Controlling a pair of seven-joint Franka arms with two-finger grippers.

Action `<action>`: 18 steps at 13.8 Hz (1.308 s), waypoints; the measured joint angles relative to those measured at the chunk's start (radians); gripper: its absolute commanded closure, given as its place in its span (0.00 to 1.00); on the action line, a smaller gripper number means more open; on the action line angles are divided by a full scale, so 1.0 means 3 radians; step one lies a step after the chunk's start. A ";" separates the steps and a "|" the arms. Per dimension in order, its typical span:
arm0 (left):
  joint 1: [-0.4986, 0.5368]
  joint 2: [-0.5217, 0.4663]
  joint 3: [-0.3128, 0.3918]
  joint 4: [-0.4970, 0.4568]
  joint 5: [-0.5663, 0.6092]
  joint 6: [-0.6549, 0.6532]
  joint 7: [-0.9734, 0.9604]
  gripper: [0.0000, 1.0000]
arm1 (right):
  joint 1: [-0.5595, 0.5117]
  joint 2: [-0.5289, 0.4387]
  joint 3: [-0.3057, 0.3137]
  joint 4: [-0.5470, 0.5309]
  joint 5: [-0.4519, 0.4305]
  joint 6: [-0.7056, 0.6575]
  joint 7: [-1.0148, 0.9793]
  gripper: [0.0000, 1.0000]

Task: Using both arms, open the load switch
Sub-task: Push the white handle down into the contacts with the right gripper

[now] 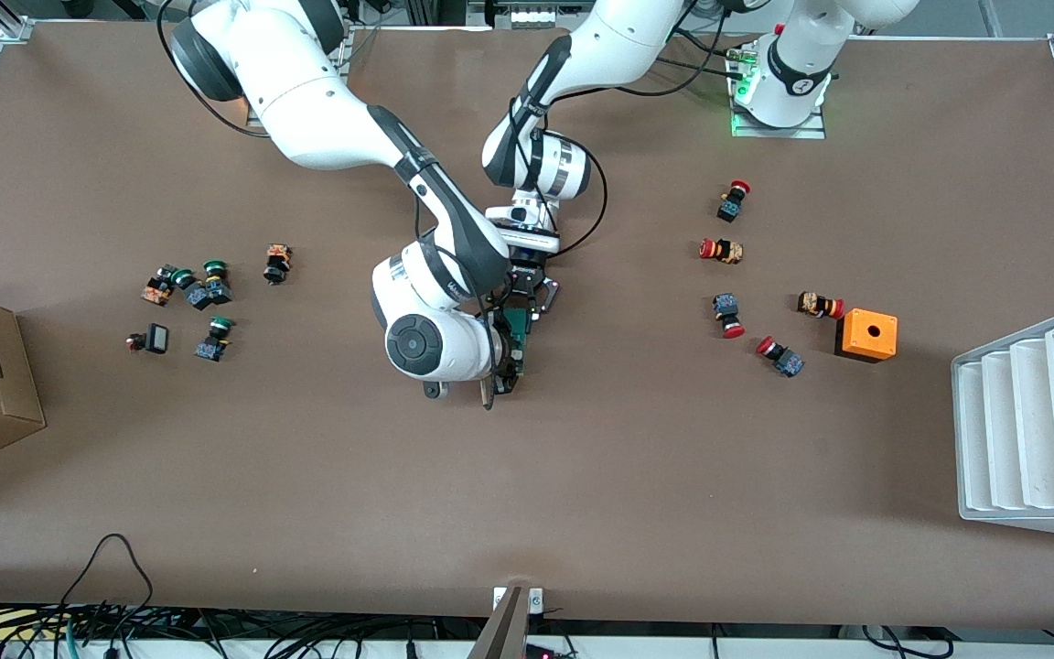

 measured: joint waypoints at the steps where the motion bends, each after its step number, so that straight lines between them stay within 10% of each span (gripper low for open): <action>1: 0.0000 0.0000 0.0000 0.0000 0.0000 0.0000 0.0000 0.57 | 0.0000 -0.0006 0.0000 -0.0007 0.0000 -0.0006 -0.0007 0.71; 18: -0.0003 0.0005 0.0000 0.0002 0.0000 -0.0010 0.0000 0.57 | 0.0019 -0.0212 -0.0002 -0.0248 -0.0012 -0.0045 -0.0028 0.74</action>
